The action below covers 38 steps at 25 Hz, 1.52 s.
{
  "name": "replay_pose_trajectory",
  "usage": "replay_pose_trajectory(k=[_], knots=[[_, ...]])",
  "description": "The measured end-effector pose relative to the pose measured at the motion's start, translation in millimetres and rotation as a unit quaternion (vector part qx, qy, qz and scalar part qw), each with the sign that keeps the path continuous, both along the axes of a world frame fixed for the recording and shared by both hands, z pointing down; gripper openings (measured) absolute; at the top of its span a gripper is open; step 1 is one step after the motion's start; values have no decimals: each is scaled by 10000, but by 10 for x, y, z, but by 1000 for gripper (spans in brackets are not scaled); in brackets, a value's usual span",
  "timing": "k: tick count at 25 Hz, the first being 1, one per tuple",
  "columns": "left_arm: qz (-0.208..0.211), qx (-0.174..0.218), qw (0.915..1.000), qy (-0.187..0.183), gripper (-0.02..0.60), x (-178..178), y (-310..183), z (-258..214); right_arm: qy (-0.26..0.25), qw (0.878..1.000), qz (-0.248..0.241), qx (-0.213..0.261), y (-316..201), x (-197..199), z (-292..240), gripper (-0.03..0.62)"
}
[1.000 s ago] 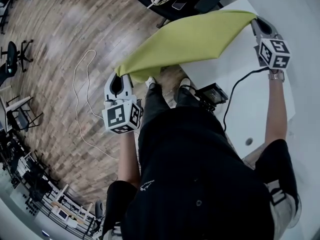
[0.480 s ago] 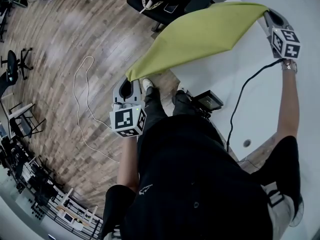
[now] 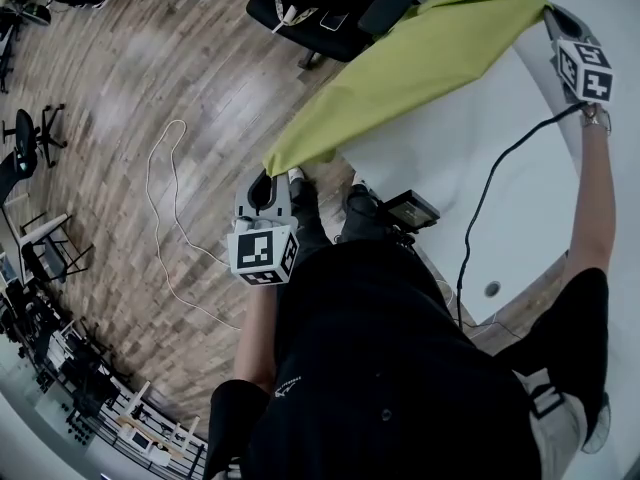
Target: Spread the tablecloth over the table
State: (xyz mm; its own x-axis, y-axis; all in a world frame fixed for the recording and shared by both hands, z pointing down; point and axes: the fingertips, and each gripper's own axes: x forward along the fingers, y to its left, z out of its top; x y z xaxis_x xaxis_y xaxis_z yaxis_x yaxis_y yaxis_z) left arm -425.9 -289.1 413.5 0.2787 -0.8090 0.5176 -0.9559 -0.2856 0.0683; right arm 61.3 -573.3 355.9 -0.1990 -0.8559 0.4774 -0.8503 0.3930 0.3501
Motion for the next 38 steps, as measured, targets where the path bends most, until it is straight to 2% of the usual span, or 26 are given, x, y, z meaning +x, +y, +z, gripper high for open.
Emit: replay_pose_trajectory(k=[13,23,30,35,38], knots=[[426,148,9990,15,8,443,52,-134,413,9988,104,220,-166,474,-386,9],[328,742,9967,22,8,565,-246,-589,433,9972,-20,611,-660,471,-740,9],[322,884,9956,46,8,604,-430,-813,479,9966,-28,667,-864,489,-909,9],[171,1167,9929,142,8,603,-619,-1110,514,9946,-67,895,-1051,457,-1265,9],[95,1409,9899,134,8,598,-663,-1279,722,9918,-67,1052,-1012,401,-1551,9]])
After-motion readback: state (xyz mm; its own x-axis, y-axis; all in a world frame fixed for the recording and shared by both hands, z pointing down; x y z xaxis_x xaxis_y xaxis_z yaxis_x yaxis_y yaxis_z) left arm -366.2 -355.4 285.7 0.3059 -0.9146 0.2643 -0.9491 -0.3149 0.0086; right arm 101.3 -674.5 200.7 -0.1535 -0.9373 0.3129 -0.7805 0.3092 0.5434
